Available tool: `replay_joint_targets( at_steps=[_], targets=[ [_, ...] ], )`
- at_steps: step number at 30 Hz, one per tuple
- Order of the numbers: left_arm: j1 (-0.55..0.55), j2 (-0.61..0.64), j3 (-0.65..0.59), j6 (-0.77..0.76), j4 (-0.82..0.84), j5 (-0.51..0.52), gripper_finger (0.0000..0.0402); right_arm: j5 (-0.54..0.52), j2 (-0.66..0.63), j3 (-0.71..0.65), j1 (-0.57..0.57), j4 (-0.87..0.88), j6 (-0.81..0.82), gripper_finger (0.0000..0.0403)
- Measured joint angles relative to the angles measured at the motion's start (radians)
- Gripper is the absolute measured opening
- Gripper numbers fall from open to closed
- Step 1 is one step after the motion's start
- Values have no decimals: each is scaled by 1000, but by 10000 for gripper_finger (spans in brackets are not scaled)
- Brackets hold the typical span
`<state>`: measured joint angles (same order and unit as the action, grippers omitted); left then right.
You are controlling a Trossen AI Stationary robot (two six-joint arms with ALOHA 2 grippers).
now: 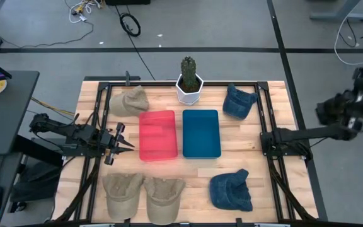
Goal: Pick & Place hat
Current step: Put the bottom gray cap into the blue bin
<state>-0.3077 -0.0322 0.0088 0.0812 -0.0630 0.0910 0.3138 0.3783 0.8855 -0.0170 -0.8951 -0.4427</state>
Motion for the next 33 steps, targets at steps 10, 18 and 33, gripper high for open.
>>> replay_joint_targets(
  at_steps=[10, 18, 33],
  targets=[
    [0, 0, 0, 0, 0, 0, 60, -1, 352, 428, 0, 59, 102, 194],
    [0, 0, 0, 0, 0, 0, 60, -68, 494, 520, 0, 48, 120, 194],
    [0, 0, 0, 0, 0, 0, 60, -430, 701, 1076, 1, 1291, 559, 194]
  ],
)
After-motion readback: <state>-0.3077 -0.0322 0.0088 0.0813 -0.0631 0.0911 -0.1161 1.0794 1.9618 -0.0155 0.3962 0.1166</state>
